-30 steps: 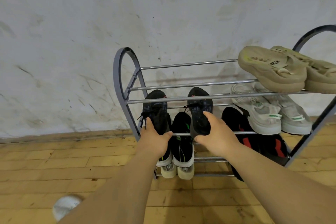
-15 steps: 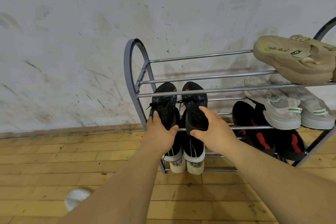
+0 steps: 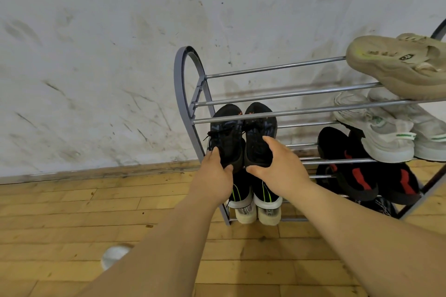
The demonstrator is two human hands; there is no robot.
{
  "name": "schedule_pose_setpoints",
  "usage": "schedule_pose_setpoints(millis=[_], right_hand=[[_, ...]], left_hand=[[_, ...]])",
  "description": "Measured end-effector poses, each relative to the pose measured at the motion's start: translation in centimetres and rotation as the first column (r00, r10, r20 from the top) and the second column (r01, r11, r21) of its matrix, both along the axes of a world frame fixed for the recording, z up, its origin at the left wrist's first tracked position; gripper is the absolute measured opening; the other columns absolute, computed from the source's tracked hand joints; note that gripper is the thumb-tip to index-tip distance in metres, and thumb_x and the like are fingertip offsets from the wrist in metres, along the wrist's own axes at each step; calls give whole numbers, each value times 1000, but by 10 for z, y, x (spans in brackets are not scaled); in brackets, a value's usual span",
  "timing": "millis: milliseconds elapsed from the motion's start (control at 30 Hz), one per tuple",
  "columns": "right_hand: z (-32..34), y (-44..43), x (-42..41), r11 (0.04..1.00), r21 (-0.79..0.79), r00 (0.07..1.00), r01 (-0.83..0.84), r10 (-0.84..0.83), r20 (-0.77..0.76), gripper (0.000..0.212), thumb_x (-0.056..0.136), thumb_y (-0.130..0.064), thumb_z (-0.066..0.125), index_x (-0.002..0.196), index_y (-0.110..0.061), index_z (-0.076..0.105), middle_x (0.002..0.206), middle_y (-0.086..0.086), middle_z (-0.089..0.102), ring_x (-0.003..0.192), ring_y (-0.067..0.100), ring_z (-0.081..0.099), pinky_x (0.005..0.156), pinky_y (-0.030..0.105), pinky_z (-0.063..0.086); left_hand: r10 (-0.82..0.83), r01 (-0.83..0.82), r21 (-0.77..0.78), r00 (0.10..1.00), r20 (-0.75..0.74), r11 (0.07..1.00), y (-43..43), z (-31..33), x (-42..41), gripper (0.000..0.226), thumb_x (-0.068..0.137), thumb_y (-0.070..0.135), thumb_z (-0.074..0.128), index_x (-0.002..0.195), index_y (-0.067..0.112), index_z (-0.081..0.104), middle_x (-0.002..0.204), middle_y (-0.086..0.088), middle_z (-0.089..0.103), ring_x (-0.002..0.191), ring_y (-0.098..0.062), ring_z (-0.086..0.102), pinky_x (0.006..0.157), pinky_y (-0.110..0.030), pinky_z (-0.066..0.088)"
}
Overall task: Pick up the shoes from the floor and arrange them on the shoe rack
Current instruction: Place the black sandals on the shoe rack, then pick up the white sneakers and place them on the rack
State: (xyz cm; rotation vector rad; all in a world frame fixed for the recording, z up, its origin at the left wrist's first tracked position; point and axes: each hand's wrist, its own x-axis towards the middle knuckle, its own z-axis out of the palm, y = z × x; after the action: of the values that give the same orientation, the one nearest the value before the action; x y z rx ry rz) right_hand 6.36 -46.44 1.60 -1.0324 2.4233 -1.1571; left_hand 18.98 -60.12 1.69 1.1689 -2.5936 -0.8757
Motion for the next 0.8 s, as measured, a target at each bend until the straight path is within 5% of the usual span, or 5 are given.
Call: schedule_pose_setpoints(millis=[300,400,533,667,800], right_hand=[[24,18,-7,988,93,990,-126,119,79,107,80,-47,84,162,-33,16,156,1,42,138,22,48,106,32,43],[47,43,-14,960,189,978,-206,200,51,96,78,-49,83,157,-33,30,156,-2,42,141,21,45,110,34,42],[95,107,-34,878,406,966,-254,249,67,87,83,-53,78,157,-34,36,160,-3,41,142,20,44,109,32,39],[123,208,-64,852,504,990,-144,119,81,90,84,-59,74,159,-32,33,151,4,53,126,20,57,102,33,46],[103,362,-75,874,453,978,177,-209,22,98,85,-55,77,162,-33,21,164,4,35,142,26,45,102,30,39]], left_hand=[[9,-10,29,999,49,1000,19,23,5,82,95,45,61,164,25,20,164,-7,35,141,-29,48,110,-48,49],[-11,12,-3,996,91,1000,40,50,5,78,85,53,60,154,27,33,153,-12,41,125,-35,58,99,-51,56],[-209,212,-45,976,55,976,94,97,5,75,97,50,61,160,29,27,160,-4,34,140,-28,44,114,-40,40],[-471,467,-75,881,-44,881,175,136,-9,78,99,51,60,164,34,20,169,6,23,154,-17,25,121,-32,24],[-745,747,-131,663,76,651,279,149,-61,77,97,52,62,162,34,24,165,4,30,151,-18,28,113,-25,24]])
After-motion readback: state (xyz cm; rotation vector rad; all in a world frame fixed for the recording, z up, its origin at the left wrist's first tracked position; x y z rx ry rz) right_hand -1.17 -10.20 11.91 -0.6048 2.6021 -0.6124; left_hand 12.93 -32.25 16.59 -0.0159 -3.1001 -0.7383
